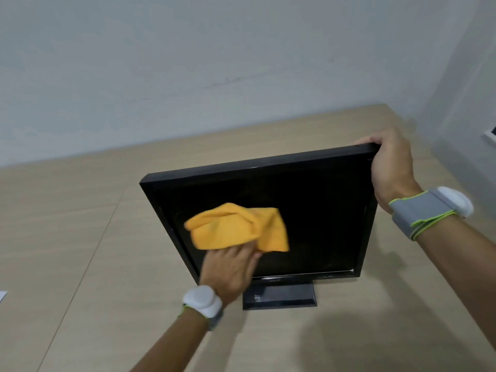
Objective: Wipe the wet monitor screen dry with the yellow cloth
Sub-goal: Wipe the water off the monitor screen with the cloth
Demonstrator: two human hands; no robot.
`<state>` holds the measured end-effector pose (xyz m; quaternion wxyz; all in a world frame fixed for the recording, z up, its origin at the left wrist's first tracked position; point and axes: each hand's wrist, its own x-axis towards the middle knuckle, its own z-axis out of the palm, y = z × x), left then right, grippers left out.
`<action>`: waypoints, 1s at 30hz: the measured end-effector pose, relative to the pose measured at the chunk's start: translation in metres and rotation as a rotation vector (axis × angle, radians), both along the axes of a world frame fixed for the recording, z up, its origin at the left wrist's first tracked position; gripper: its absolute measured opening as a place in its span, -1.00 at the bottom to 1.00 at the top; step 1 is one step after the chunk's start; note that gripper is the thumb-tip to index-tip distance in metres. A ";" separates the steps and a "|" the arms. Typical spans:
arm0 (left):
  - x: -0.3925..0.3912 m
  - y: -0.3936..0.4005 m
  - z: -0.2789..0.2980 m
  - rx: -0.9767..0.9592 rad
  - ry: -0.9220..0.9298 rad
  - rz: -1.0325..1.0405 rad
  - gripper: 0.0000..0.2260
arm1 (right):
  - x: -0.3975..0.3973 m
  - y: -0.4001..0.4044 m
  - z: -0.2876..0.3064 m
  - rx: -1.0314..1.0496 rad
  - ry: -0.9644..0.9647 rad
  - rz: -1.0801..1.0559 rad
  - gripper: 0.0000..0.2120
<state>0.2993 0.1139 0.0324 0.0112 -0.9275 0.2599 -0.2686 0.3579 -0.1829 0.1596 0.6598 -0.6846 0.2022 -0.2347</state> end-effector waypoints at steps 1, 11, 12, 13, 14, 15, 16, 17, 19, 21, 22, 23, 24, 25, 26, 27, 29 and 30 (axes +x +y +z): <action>0.005 0.018 -0.001 -0.039 -0.043 0.088 -0.49 | 0.000 0.001 0.000 0.005 -0.007 -0.002 -0.53; 0.032 0.019 0.033 -0.246 -0.194 0.234 -0.31 | 0.002 -0.004 -0.006 -0.015 0.008 -0.001 -0.56; 0.037 0.017 0.041 -0.258 -0.224 0.217 -0.31 | 0.003 -0.003 -0.006 -0.010 0.010 0.000 -0.56; 0.042 0.013 0.051 -0.283 -0.245 0.209 -0.32 | 0.003 -0.003 -0.006 -0.006 0.010 0.002 -0.57; 0.045 0.009 0.061 -0.317 -0.254 0.206 -0.32 | 0.003 -0.004 -0.006 -0.007 0.011 0.005 -0.57; 0.048 0.005 0.071 -0.344 -0.252 0.204 -0.32 | 0.004 -0.004 -0.007 -0.012 0.012 0.008 -0.57; 0.050 0.001 0.081 -0.348 -0.249 0.193 -0.33 | 0.005 -0.005 -0.007 -0.016 0.014 0.009 -0.57; 0.050 -0.003 0.087 -0.326 -0.248 0.165 -0.36 | 0.005 -0.005 -0.008 -0.020 0.015 0.009 -0.57; 0.048 -0.013 0.102 -0.266 -0.257 0.090 -0.44 | 0.005 -0.005 -0.006 -0.031 0.013 0.015 -0.57; 0.040 -0.031 0.111 -0.249 -0.231 0.064 -0.51 | 0.004 -0.004 -0.007 -0.056 0.017 0.013 -0.56; 0.037 -0.042 0.114 -0.247 -0.205 0.068 -0.53 | 0.004 -0.003 -0.007 -0.068 0.021 0.005 -0.58; 0.033 -0.054 0.116 -0.236 -0.176 0.075 -0.55 | 0.002 -0.004 -0.007 -0.076 0.031 -0.006 -0.59; 0.031 -0.066 0.119 -0.229 -0.142 0.080 -0.57 | 0.000 -0.004 -0.005 -0.072 0.039 -0.016 -0.59; 0.029 -0.076 0.121 -0.222 -0.112 0.084 -0.58 | -0.001 -0.004 -0.003 -0.060 0.039 -0.024 -0.59; 0.028 -0.083 0.122 -0.223 -0.085 0.091 -0.59 | -0.002 -0.003 -0.003 -0.058 0.035 -0.029 -0.57; 0.025 -0.087 0.127 -0.224 -0.074 0.099 -0.60 | -0.005 -0.003 0.002 -0.060 0.029 -0.025 -0.55; 0.024 -0.087 0.128 -0.212 -0.038 0.119 -0.60 | -0.005 -0.003 0.003 -0.007 0.071 0.014 -0.54; 0.023 -0.084 0.128 -0.200 -0.009 0.124 -0.59 | -0.004 -0.002 0.003 0.026 0.112 0.054 -0.55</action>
